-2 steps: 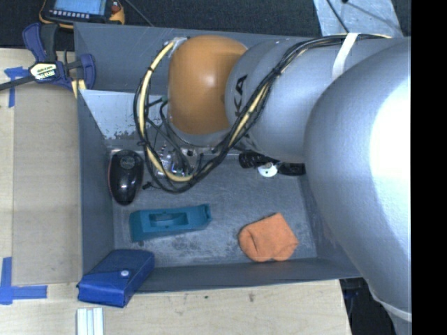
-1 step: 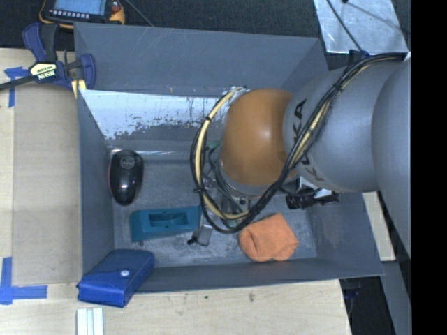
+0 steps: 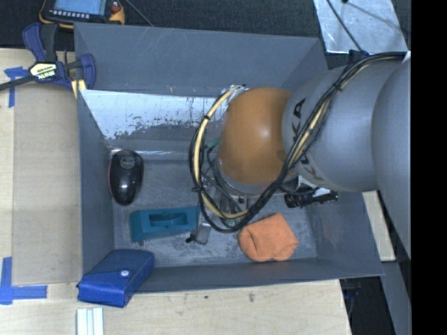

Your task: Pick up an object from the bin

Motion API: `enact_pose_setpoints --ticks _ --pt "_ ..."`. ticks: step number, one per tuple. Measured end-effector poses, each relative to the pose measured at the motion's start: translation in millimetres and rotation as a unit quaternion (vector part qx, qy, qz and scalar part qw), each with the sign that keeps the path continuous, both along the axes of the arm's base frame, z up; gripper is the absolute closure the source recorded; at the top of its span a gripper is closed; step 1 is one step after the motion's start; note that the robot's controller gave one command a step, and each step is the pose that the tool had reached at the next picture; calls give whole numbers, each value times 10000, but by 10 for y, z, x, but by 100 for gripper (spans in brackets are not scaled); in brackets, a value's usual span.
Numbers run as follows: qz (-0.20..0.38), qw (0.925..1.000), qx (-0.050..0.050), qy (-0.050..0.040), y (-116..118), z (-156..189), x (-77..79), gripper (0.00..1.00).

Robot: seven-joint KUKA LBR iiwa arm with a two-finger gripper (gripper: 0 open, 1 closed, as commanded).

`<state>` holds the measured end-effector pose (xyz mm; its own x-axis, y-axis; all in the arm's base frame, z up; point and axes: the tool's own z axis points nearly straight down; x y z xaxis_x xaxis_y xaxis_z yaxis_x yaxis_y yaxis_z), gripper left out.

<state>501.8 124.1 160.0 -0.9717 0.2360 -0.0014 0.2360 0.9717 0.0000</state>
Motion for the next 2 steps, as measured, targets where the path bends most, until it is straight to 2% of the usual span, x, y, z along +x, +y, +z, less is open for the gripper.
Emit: enact_pose_setpoints --ticks 1,2 --pt "329 9995 8 -35 10 -276 118 0" --pt "67 10000 0 11 -21 -514 28 0"
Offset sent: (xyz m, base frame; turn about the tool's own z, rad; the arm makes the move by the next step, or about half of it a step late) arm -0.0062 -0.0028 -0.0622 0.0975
